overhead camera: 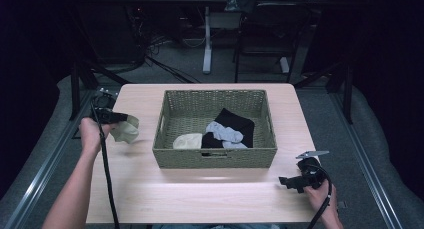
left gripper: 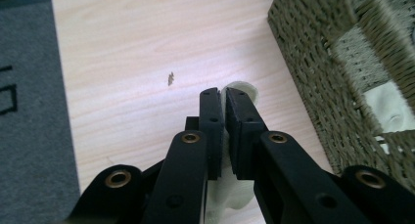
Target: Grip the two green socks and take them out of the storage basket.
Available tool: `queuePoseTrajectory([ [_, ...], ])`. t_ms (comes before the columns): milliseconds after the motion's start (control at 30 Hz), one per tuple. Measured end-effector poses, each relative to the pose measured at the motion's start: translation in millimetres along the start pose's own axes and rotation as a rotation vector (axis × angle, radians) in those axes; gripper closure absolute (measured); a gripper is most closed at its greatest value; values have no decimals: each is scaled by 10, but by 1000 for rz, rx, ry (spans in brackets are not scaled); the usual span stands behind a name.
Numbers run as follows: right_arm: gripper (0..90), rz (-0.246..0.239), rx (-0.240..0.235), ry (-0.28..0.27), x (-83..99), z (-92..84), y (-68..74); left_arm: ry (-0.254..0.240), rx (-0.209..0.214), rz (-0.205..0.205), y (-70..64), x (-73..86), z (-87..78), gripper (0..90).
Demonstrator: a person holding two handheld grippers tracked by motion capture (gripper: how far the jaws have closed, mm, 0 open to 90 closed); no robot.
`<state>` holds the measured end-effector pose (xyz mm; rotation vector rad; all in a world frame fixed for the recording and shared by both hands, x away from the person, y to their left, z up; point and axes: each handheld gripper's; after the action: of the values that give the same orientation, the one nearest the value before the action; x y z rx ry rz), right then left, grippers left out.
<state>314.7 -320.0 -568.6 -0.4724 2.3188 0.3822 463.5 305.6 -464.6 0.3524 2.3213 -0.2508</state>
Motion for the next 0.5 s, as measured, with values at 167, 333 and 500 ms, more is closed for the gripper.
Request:
queuePoseTrajectory([
  [167,2,-1,-3,0,-1,-1,5,31,3,-17,32,109,131,859],
  [333,2,-1,-5,0,0,0,3,53,2,-45,62,226,257,858],
  [500,2,-1,-5,1,0,0,3,83,7,-64,86,318,369,857],
])
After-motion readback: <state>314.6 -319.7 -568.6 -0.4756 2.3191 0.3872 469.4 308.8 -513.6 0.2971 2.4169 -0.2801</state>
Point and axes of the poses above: each handheld gripper's, and its own axes: z roughly forward along the jaws, x roughly out of its underside, y roughly to its left, and after that the axes turned 12 degrees about -y, right-handed
